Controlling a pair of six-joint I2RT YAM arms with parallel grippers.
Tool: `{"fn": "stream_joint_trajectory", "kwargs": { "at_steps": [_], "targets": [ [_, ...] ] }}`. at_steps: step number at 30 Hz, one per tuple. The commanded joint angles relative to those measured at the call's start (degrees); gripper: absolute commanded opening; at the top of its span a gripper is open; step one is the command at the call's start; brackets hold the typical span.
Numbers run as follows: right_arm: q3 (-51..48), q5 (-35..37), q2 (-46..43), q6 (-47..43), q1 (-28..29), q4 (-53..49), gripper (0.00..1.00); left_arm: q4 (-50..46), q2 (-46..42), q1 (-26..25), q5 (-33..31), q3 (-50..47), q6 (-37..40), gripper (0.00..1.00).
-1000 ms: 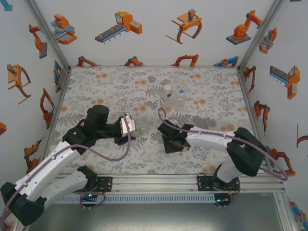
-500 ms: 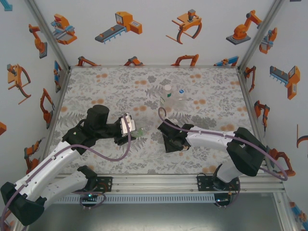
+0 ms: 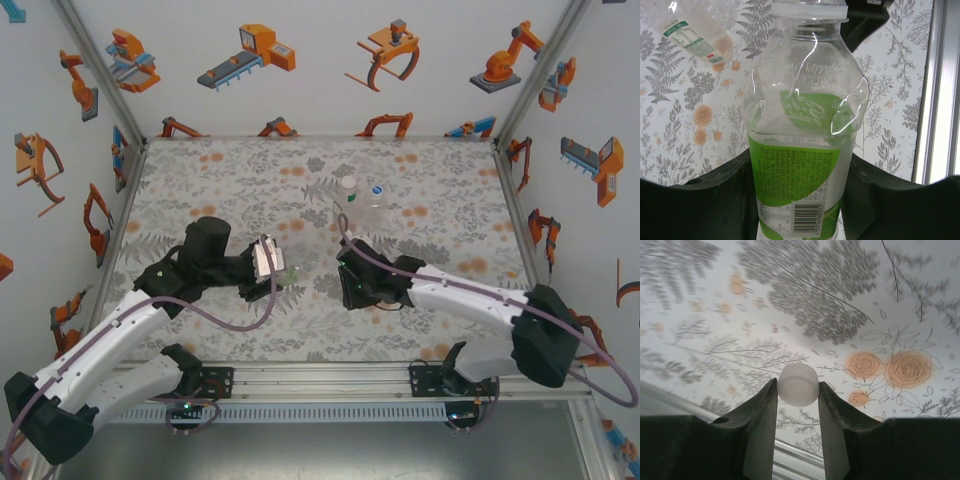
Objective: Screw on the bottle caps
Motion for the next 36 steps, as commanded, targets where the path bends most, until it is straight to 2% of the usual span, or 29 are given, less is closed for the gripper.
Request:
{"fn": "stream_joint_trajectory", "kwargs": {
  "at_steps": [1,5,10,18,31,36],
  "targets": [
    [3.22,-3.43,-6.07,-9.88,-0.31,2.16,0.16,-1.33,0.44,-0.29,0.99,1.58,0.90,0.00],
    [3.58,-8.66,-13.42,-19.38,-0.35,6.95,0.12,-1.62,0.60,-0.59,2.26,1.47,1.62,0.00],
    [3.37,-21.54,-20.42,-31.14,-0.30,14.42,0.11,-2.55,0.43,-1.05,5.15,1.36,3.18,0.00],
    [6.38,-33.60,-21.29,-40.58,-0.18,17.30,0.11,-3.65,-0.13,-2.31,8.96,1.18,5.66,0.00],
    [7.28,-35.71,-18.30,-43.88,0.44,17.88,0.11,-3.69,-0.56,-2.60,10.58,0.96,6.03,0.00],
    [7.80,-38.62,-17.32,-45.80,0.73,16.27,0.10,-3.54,-0.35,-2.59,10.05,1.55,4.72,0.00]
  ]
}}
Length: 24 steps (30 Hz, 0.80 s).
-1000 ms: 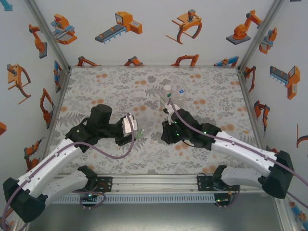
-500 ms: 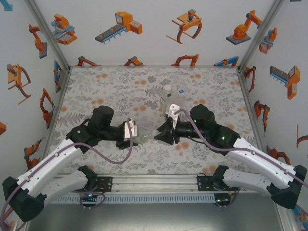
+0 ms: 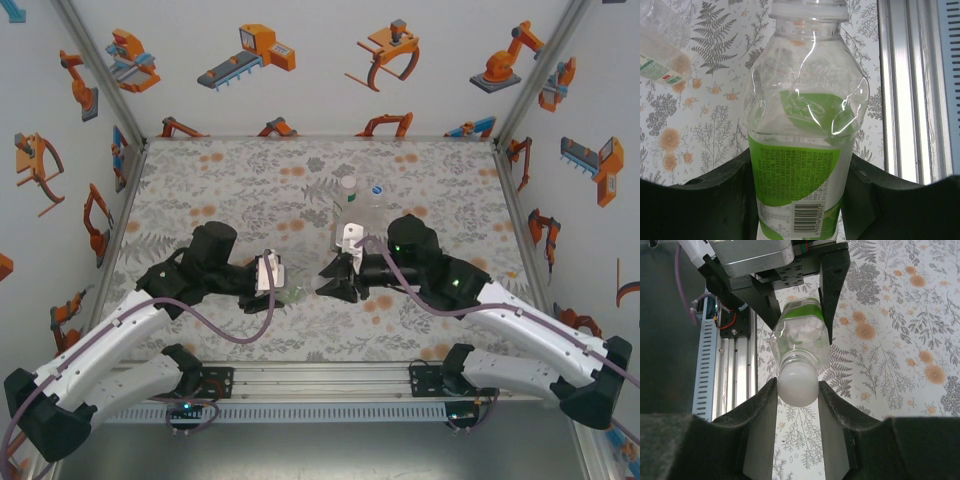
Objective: Screw on the bottle caps
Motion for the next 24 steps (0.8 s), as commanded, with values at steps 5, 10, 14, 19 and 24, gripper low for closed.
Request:
{"fn": "stream_joint_trajectory", "kwargs": {
  "at_steps": [5,10,14,19,24],
  "targets": [
    [2.69,-4.79,1.66,-3.89,1.02,-1.87,0.09,2.45,-0.92,-0.37,3.56,1.35,-1.08,0.00],
    [2.80,-5.92,1.81,-4.24,1.33,-2.15,0.09,2.69,-0.53,-0.10,3.41,1.57,-1.90,0.00],
    [3.19,-2.25,1.61,-5.61,1.73,-4.22,0.08,2.54,-0.90,-0.16,3.88,1.42,-1.56,0.00],
    [3.83,8.72,1.95,-7.30,3.90,-4.34,0.07,2.37,-1.07,-0.09,5.83,1.23,-0.46,0.00],
    [4.23,10.56,3.20,-7.74,4.69,-2.70,0.06,1.57,-1.19,-0.11,7.14,1.31,0.55,0.00]
  ]
}}
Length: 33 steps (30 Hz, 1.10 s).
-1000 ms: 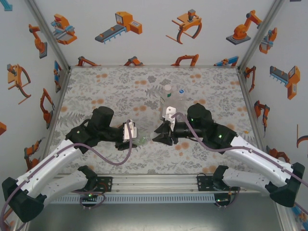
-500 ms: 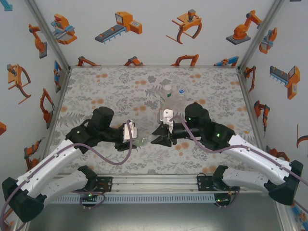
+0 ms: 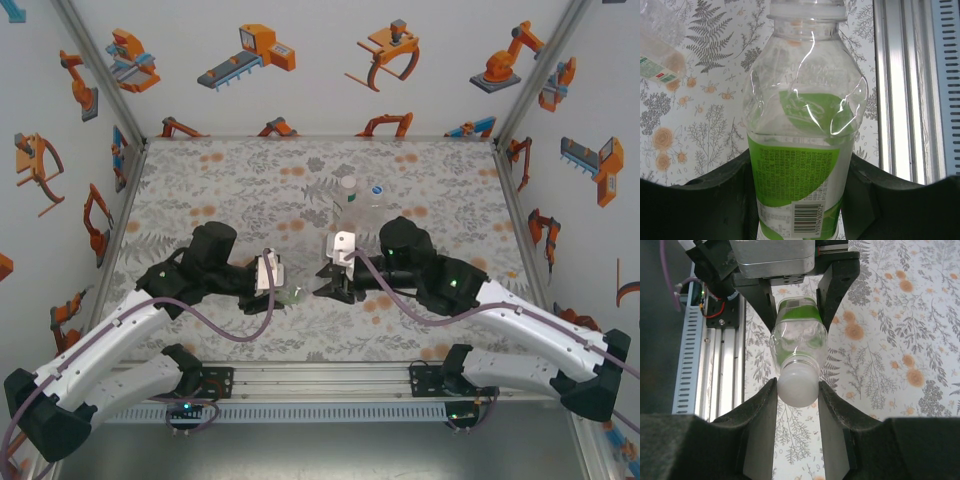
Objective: Screw on the bottle caps
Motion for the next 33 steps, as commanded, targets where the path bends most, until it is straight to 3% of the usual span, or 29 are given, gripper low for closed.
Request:
{"fn": "stream_joint_trajectory", "kwargs": {
  "at_steps": [1,5,12,20,30,33],
  "targets": [
    [1.27,4.70,1.81,-1.90,0.56,0.75,0.06,1.87,-1.19,-0.46,6.52,1.28,1.56,0.00],
    [1.10,2.74,1.40,-3.58,0.55,-0.26,0.06,1.40,-1.30,-0.41,8.13,1.25,2.46,0.00],
    [0.90,-9.22,2.84,-4.98,0.52,-0.87,0.06,1.14,-1.87,-0.40,9.90,1.23,3.27,0.00],
    [3.70,-4.93,5.05,-9.63,0.61,-5.68,0.02,0.61,-2.46,-0.41,12.03,1.31,4.08,0.00],
    [8.79,-10.85,8.73,-24.25,1.82,-13.24,0.00,-1.06,-0.96,-0.21,16.88,2.72,3.89,0.00],
    [9.64,-8.63,9.85,-24.84,2.55,-13.05,0.00,-1.05,-0.93,-0.12,16.92,2.55,3.85,0.00]
  ]
}}
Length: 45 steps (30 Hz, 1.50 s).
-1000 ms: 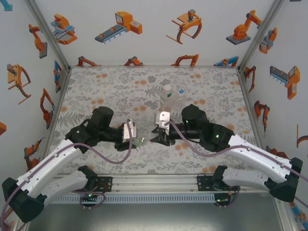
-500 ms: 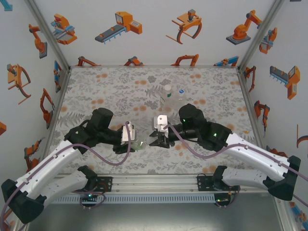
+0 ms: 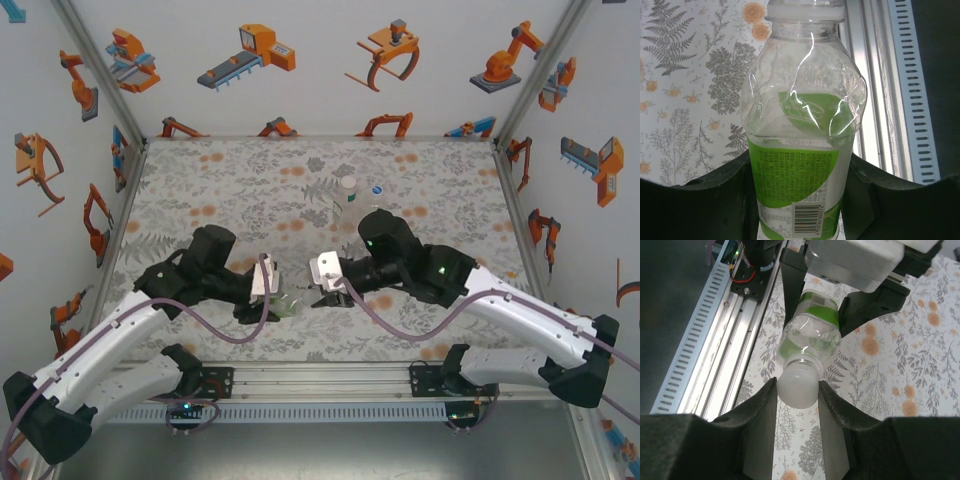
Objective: Screw on the bottle caps
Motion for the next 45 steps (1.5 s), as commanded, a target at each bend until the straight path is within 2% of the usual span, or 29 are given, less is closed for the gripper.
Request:
{"fn": "stream_joint_trajectory", "kwargs": {
  "at_steps": [1,5,19,32,35,38,45],
  "targets": [
    [1.13,3.31,3.35,-5.48,1.62,0.17,0.00,5.37,-0.15,-0.84,10.53,2.57,2.08,0.00],
    [1.39,9.22,3.52,-9.27,4.09,-0.05,0.00,4.62,1.07,-0.90,10.52,3.17,2.00,0.00],
    [-0.24,16.30,-0.56,-25.41,9.96,0.55,0.00,0.69,3.37,-1.29,14.16,4.49,4.61,0.00],
    [2.74,9.28,3.55,-28.21,10.15,-5.69,0.00,-0.01,3.28,-1.82,14.66,4.76,5.75,0.00],
    [1.69,10.27,3.48,-24.68,10.10,-2.66,0.00,0.01,3.14,-1.83,14.42,4.79,5.83,0.00],
    [0.29,12.75,2.95,-16.21,9.69,1.73,0.00,0.06,2.31,-2.06,13.35,4.67,5.98,0.00],
    [-4.42,11.25,-0.06,10.93,7.38,11.18,0.00,1.63,1.45,-2.36,8.74,4.24,4.67,0.00]
  ]
}}
